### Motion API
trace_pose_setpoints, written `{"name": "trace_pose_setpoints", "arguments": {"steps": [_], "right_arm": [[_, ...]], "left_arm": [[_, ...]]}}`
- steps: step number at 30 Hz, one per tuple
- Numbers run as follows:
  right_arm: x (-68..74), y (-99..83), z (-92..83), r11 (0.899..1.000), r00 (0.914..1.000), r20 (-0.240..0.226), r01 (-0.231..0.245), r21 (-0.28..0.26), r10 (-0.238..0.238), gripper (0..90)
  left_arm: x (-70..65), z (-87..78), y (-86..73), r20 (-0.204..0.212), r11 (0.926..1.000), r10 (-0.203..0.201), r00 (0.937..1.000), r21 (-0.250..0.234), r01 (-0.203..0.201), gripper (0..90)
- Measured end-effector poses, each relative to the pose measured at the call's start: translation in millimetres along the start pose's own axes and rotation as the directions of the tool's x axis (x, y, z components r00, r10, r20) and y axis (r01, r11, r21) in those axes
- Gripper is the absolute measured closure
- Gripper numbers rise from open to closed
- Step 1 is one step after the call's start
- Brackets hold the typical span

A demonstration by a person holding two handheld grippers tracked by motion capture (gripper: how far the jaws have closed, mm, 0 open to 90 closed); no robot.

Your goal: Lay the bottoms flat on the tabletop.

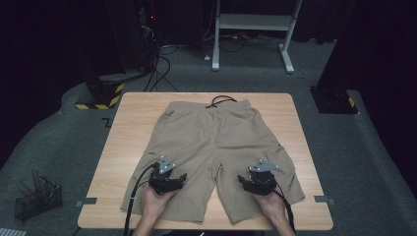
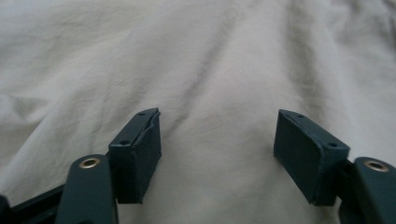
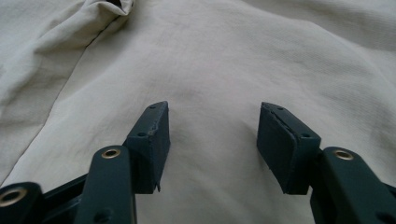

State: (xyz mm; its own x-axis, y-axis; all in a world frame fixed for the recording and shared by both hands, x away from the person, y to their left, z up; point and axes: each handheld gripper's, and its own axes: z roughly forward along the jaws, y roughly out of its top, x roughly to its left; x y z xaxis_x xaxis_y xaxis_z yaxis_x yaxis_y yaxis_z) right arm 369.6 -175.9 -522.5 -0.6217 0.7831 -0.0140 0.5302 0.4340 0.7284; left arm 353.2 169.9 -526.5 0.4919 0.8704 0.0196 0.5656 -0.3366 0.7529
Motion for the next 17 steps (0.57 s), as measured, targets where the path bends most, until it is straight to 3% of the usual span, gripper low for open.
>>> {"name": "trace_pose_setpoints", "arguments": {"steps": [17], "right_arm": [[-0.7,0.1,0.2,1.000,1.0000,0.005,-0.002,0.002,0.002,41.1]], "left_arm": [[1.4,0.2,0.0,0.006,0.9999,-0.012,0.9999,0.001,0.012,31.0]]}}
